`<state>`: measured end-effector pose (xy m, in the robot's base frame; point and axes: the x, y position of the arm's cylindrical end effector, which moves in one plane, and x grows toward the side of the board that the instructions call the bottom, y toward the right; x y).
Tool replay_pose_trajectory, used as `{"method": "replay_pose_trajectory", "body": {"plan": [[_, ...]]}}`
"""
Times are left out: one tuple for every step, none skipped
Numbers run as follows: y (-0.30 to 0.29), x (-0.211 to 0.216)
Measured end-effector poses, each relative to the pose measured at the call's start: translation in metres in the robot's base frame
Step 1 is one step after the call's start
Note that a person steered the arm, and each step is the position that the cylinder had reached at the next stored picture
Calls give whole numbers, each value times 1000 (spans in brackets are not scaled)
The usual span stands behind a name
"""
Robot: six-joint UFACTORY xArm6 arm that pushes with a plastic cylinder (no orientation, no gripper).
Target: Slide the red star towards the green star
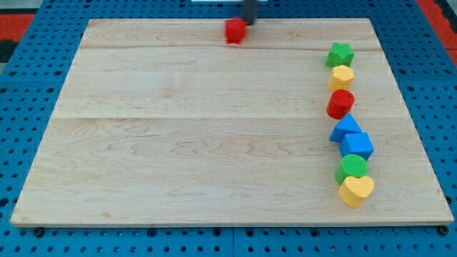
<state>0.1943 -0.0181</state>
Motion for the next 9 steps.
{"method": "replay_pose_trajectory", "body": {"plan": [[16,4],[18,58],[-48,107],[-91,84],[-80,50],[-61,48],[-38,40],[15,39],[59,39]]}}
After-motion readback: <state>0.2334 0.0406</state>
